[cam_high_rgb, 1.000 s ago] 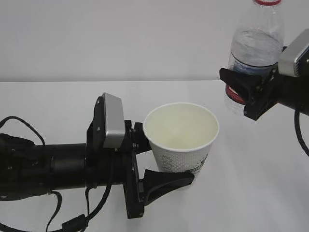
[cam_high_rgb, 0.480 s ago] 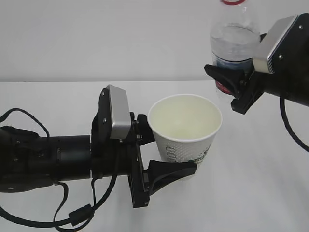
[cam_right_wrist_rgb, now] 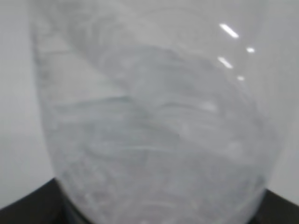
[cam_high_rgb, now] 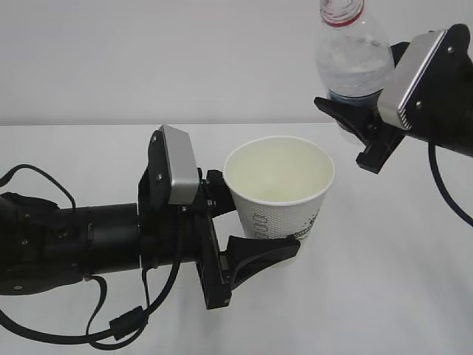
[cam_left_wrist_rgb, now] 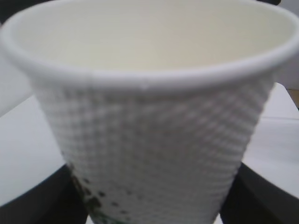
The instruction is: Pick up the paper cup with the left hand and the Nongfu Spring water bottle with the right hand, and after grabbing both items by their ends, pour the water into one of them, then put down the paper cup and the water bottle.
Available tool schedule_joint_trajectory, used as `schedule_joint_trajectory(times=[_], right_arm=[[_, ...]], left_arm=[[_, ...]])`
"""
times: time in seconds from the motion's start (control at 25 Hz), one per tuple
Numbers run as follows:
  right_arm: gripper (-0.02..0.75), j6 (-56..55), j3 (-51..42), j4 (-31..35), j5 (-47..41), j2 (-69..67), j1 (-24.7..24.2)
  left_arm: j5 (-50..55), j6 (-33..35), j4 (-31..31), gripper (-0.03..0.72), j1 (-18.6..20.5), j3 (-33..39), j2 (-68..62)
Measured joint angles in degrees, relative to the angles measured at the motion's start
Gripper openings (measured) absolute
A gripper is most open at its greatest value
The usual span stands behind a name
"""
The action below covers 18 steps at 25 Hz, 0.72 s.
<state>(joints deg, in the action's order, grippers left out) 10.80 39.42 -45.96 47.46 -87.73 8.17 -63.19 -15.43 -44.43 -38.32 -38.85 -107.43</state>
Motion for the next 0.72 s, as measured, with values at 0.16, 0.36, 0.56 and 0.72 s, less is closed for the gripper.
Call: schedule_joint_trajectory(times=[0.16,0.36,0.56,0.72], right_arm=[[0.459,4.14,0.00,0.00,0.00,0.00,0.00],[0.459,7.65,0.00,0.00,0.00,0.00,0.00],[0.459,11.63,0.00,1.70,0.00,0.00,0.00],[0.459,14.62,0.00,3.28,-0.02,0.00,0.00]], left_arm=[[0.14,0.00,0.10,0.545,0.00,0.00,0.00],[1.48,0.00,0.13,0.542,0.00,0.00,0.00],[1.59,0.00,0.13,0.540,0.00,0.00,0.00],[1.59,0.00,0.13,0.537,0.00,0.00,0.00]])
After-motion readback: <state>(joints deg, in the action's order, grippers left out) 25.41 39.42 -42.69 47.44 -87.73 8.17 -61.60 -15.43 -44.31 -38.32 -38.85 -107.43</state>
